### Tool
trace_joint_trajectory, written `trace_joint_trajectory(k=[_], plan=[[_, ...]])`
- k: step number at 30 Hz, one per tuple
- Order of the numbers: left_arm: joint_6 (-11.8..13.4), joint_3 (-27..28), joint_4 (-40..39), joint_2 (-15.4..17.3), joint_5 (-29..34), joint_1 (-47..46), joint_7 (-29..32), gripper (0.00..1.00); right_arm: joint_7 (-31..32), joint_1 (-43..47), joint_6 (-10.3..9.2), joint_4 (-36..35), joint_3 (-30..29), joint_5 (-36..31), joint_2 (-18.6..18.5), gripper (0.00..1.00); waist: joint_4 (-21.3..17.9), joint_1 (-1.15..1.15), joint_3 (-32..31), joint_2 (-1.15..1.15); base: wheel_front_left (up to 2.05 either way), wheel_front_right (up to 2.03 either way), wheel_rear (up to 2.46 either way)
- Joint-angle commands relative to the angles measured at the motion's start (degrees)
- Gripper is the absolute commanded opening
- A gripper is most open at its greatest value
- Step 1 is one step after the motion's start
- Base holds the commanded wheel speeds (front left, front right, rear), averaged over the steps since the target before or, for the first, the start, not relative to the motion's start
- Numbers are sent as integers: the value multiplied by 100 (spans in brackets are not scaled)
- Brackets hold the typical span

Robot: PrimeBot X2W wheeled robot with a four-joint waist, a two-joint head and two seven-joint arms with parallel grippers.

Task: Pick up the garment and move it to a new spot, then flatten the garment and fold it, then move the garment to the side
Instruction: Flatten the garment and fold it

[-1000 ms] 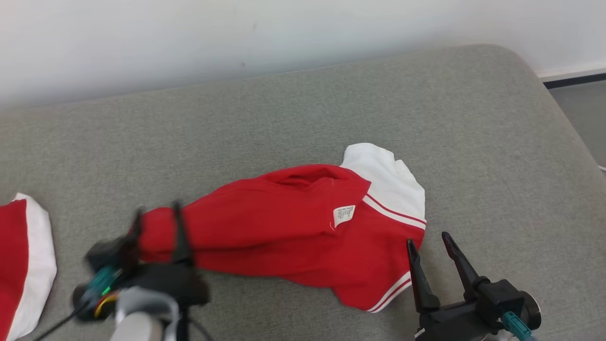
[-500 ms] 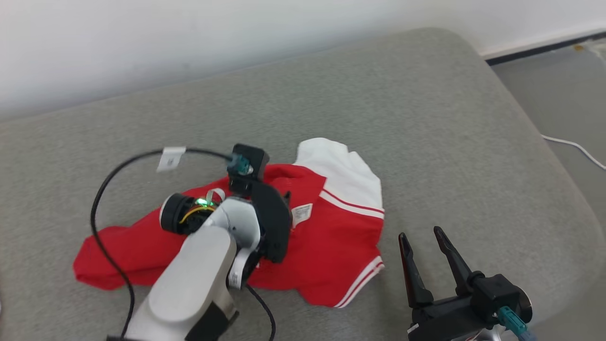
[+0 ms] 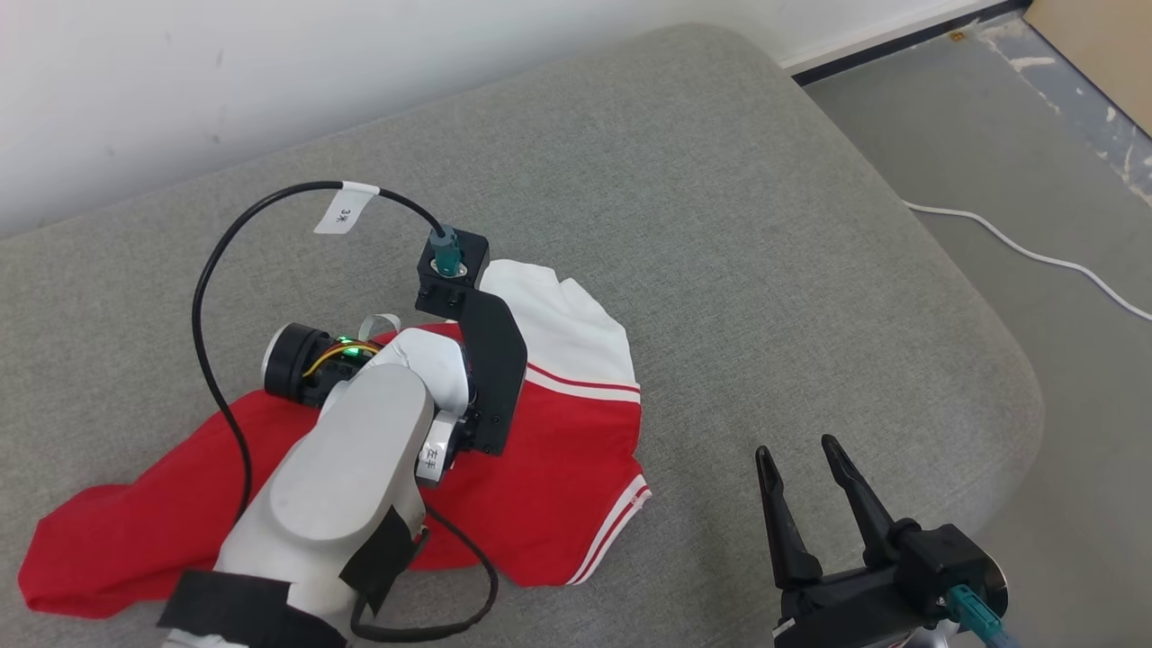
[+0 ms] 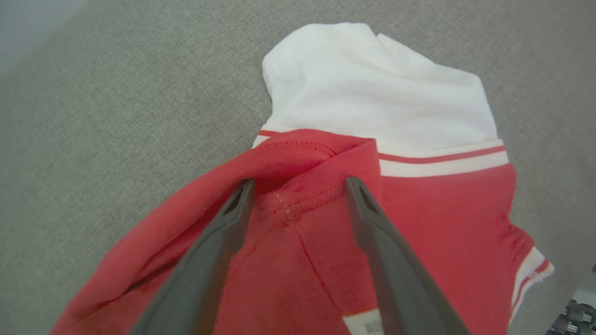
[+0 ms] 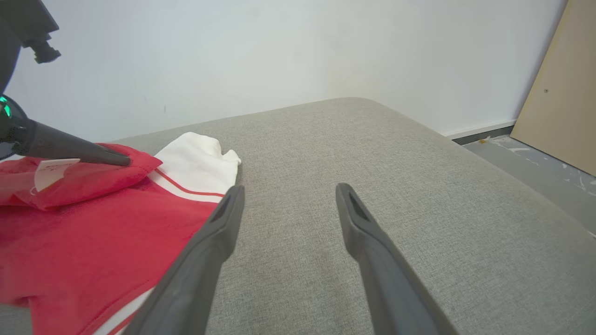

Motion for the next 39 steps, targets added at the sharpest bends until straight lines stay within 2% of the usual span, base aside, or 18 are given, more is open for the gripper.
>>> trace_joint_trajectory(k=[1, 3, 4, 6, 7, 9, 11, 14, 18, 22, 25, 27, 30, 35, 39], plan=[[40, -39, 33, 85, 79, -82, 32, 100, -4, 45, -14, -14, -10, 32, 17, 100, -34, 0, 31, 0, 0, 0, 0], [59, -81, 59, 118, 122, -82, 49, 99, -4, 52, -14, -24, -9, 30, 17, 100, 1, 0, 23, 0, 0, 0, 0], [62, -103, 77, 133, 143, -82, 82, 82, -4, 53, -14, -27, 1, 26, 17, 100, 21, 0, 16, 0, 0, 0, 0], [35, -152, 91, 123, 141, -68, 146, 62, -4, 48, -15, -34, 14, 21, 15, 100, 70, 0, 1, 0, 0, 0, 0], [12, -177, 96, 119, 124, -54, 188, 35, -4, 45, -14, -34, 19, 15, 14, 100, 96, 0, -8, 0, 0, 0, 0], [-107, -206, 67, 79, -17, 24, 327, 0, -4, 37, -14, -42, 36, 4, 16, 100, 163, 0, -28, 0, 0, 0, 0], [-175, -220, 17, 45, -88, 61, 381, 0, -4, 30, -14, -39, 30, -6, 15, 100, 200, 0, -34, 0, 0, 0, 0], [-150, -193, -165, 18, -79, 15, 67, 0, -4, 24, -14, -49, 3, -16, 16, 100, 262, 0, -25, 0, 0, 0, 0], [-149, -51, -525, -85, -132, -154, -926, 0, -4, 17, -14, -60, -37, -48, 15, 100, 401, 0, 5, 0, 0, 0, 0], [-15, 166, -852, -179, -304, -256, -2013, 0, -4, -6, -14, -71, -53, -75, 16, 100, 608, 0, 14, 0, 0, 0, 0], [76, 238, -1013, -201, -370, -209, -2408, 0, -4, -6, -14, -93, -92, -105, 16, 100, 752, 0, 12, 0, 0, 0, 0], [194, 351, -1212, -173, -397, -40, -2711, 0, -4, 21, -15, -106, -148, -142, 14, 100, 924, 0, 6, 0, 0, 0, 0], [463, 657, -1667, 106, -428, 418, -3055, 0, -4, 81, -15, -125, -227, -223, 16, 100, 1210, 0, -23, 0, 0, 0, 0], [980, 1190, -2724, 619, -553, 1638, -3300, 0, -4, 140, -14, -181, -372, -344, 14, 100, 1689, 0, -97, 0, 0, 0, 0], [1328, 1522, -3373, 856, -697, 2687, -3413, 0, -4, 138, -14, -238, -443, -430, 16, 100, 1983, 0, -113, 0, 0, 0, 0]])
